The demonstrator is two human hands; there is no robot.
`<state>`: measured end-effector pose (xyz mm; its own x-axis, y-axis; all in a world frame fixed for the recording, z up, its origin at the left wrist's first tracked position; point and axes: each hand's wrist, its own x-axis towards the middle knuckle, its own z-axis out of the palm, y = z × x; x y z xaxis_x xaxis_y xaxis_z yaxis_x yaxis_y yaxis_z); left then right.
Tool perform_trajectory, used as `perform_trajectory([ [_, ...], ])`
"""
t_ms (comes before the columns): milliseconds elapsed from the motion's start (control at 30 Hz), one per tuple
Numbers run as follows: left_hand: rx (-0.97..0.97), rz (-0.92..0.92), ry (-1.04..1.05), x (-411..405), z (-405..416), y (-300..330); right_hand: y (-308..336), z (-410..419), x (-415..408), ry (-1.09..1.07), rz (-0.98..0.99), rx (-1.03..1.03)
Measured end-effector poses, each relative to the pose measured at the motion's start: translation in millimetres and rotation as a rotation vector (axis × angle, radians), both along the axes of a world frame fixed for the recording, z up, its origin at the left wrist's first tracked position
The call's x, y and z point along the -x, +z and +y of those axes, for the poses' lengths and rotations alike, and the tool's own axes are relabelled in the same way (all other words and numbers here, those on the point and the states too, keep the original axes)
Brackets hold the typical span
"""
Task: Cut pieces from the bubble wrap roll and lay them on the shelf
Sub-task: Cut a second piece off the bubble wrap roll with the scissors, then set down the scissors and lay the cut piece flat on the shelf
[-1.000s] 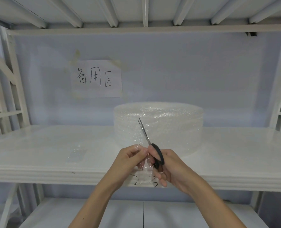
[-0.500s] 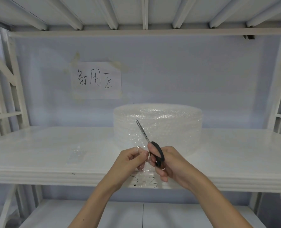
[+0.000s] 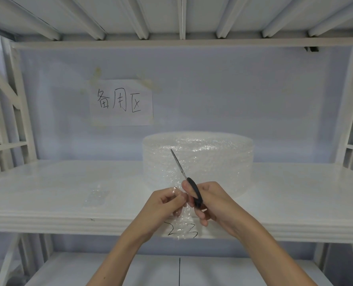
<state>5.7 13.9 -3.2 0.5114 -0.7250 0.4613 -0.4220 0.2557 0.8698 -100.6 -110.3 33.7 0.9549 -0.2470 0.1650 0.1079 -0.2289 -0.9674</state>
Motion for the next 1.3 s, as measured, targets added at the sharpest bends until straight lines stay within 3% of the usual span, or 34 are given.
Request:
perform_trajectory([
  [233, -0.036, 0.018, 0.016, 3.2, 1.3, 0.5, 11.7, -0.9, 2.4, -0.001, -0.018, -0.02],
  [467, -0.027, 0.019, 0.077, 8.0, 1.6, 2.4, 30.6, 13.7, 15.5, -0.028, -0.165, -0.039],
  [667, 0.086, 0.118, 0.196, 4.8, 0.0, 2.6, 33.2, -0.8, 44.7, -0.257, -0.368, 0.029],
  [833, 0.139, 0.264, 0.212, 2.6, -2.7, 1.5, 13.5, -63.0, 64.4, -0.596, -0.129, 0.192],
  [967, 0.14, 0.305, 0.21, 4.4, -3.2, 5.4, -8.2, -106.2, 72.6, -0.862, 0.166, 0.455],
  [1300, 0.19, 0.325, 0.203, 2.5, -3.3, 9.3, -25.6, -118.6, 56.5, -0.99, 0.554, 1.063],
])
